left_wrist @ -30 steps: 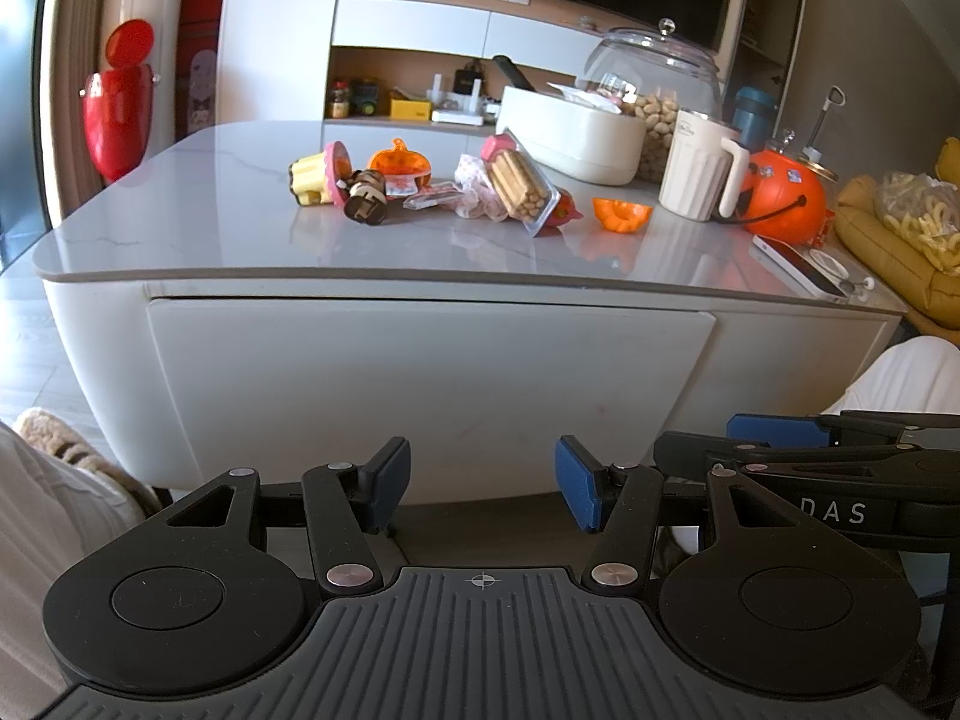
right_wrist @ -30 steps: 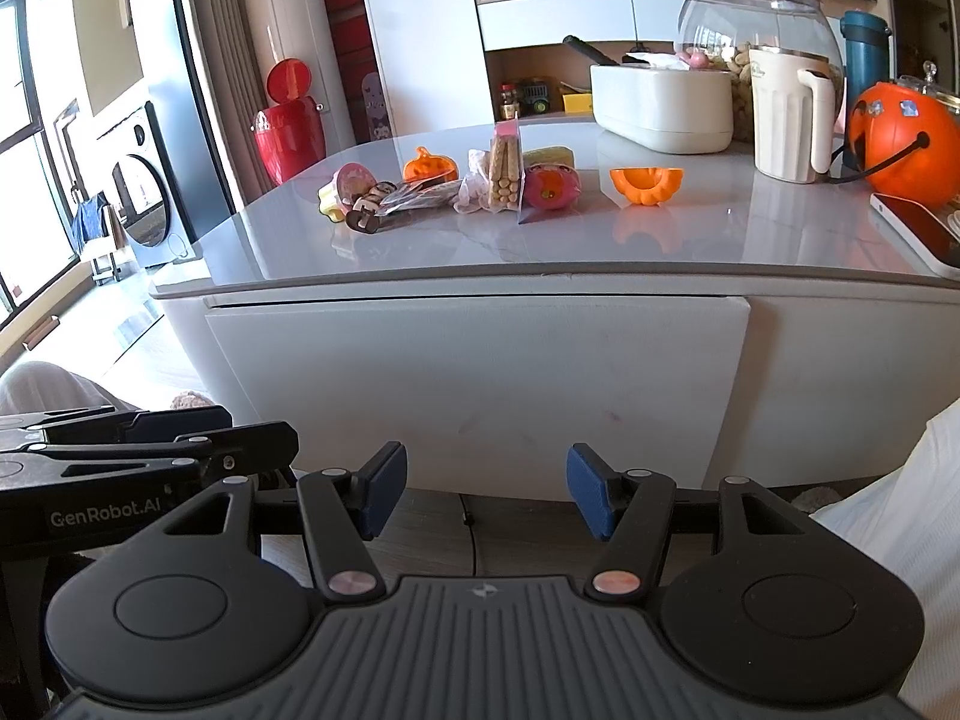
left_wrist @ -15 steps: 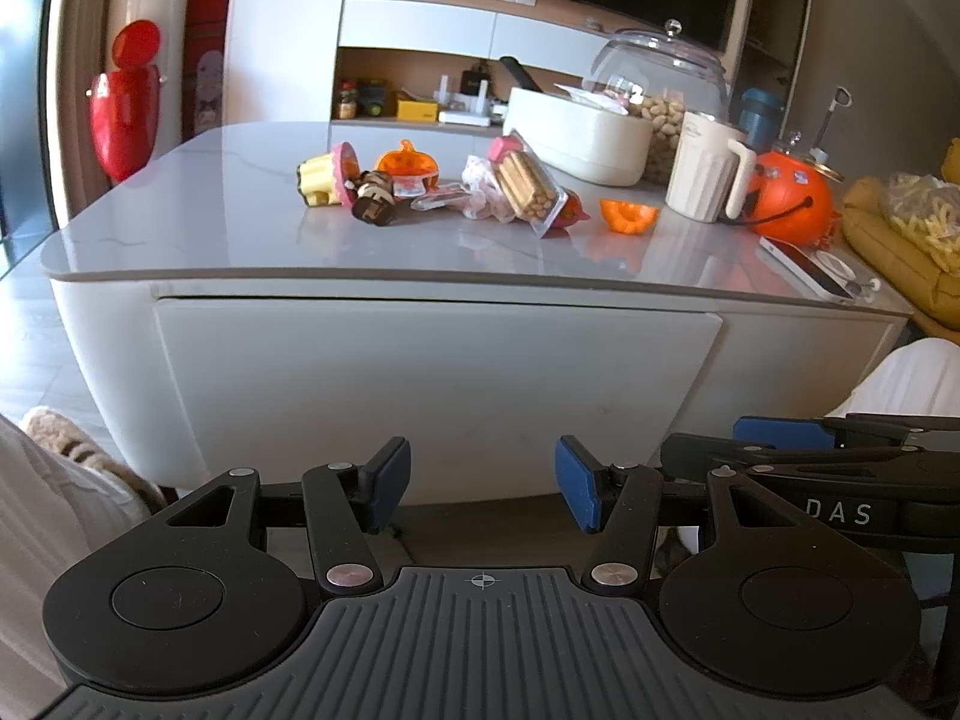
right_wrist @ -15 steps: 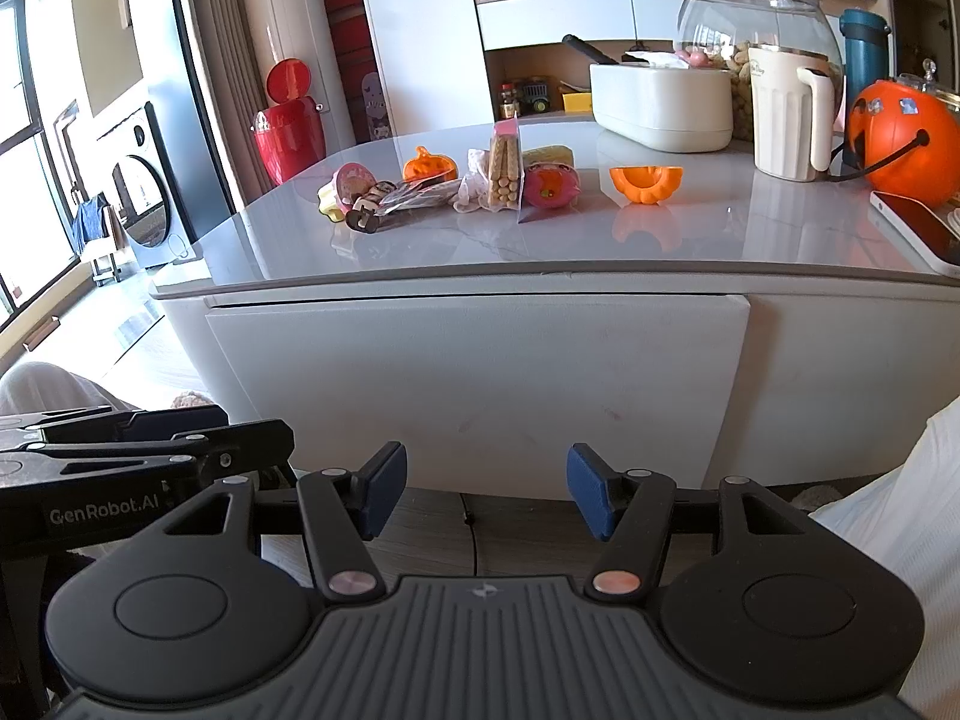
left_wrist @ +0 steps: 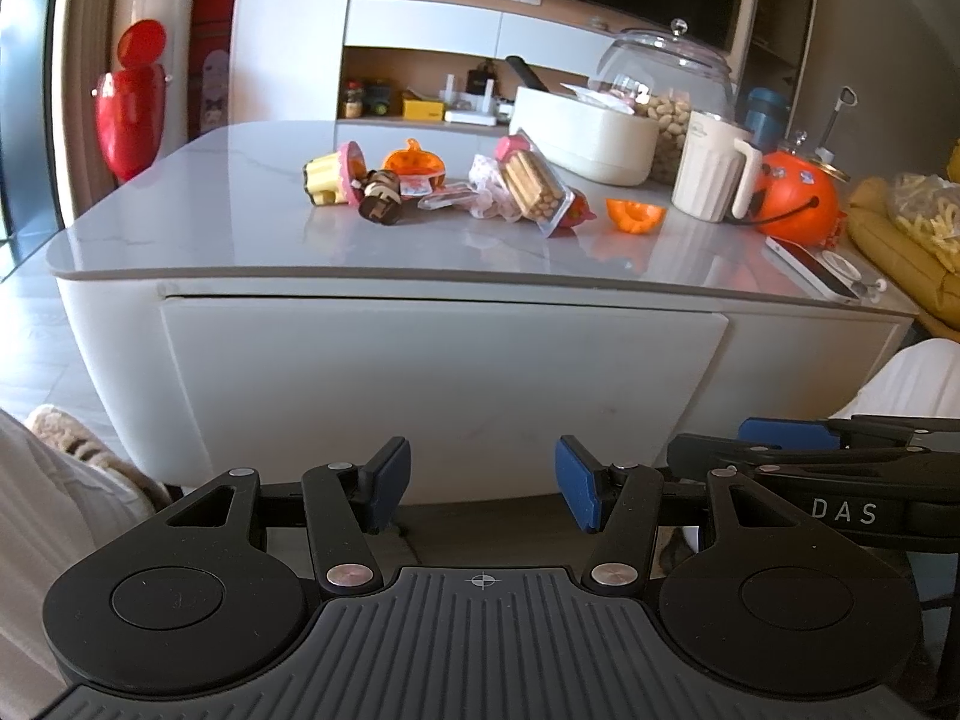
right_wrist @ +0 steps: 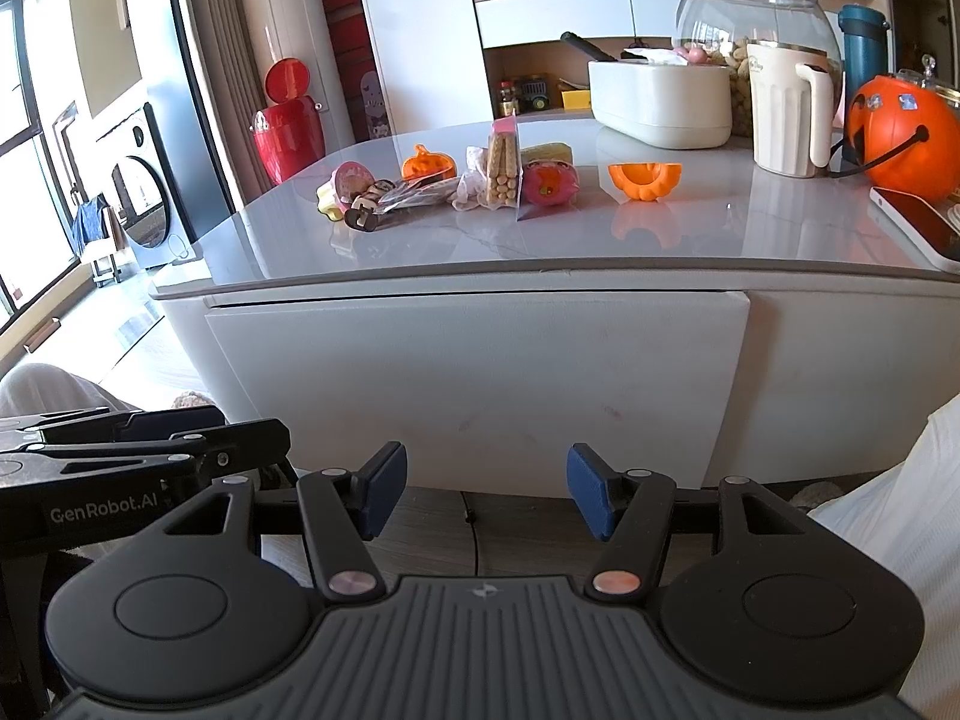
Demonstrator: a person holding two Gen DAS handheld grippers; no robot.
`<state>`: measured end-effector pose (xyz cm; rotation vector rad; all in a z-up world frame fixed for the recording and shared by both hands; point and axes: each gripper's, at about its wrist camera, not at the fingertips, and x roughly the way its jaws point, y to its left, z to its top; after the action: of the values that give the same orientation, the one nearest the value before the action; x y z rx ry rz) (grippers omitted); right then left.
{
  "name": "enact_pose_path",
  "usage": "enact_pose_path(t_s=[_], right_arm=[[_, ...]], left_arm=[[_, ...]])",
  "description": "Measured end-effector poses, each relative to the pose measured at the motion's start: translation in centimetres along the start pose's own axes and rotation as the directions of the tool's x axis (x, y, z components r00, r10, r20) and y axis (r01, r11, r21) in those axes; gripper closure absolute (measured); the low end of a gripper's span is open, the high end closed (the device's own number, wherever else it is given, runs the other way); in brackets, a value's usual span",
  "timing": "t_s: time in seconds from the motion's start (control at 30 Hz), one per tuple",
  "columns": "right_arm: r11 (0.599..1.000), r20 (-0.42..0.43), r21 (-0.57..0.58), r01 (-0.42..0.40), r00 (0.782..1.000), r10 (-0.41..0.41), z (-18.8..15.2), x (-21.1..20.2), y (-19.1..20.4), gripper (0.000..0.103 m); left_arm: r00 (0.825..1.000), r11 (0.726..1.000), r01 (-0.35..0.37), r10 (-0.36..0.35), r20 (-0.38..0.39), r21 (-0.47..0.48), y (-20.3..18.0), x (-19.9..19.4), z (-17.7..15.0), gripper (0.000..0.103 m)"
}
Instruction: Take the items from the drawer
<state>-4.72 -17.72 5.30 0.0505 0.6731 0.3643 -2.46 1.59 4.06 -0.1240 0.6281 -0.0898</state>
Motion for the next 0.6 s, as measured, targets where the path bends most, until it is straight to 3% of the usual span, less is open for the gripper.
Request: enact_pose_path(t_s=[0.6], right_arm=[[1.0, -0.013, 0.022, 0.001, 1.0, -0.001, -0.31, -0.23, 0.39, 0.043]], left_arm=[[1.0, 1.0, -0.01, 0.01, -0.015, -0.002, -0.28, 0.42, -0.13, 0.045]])
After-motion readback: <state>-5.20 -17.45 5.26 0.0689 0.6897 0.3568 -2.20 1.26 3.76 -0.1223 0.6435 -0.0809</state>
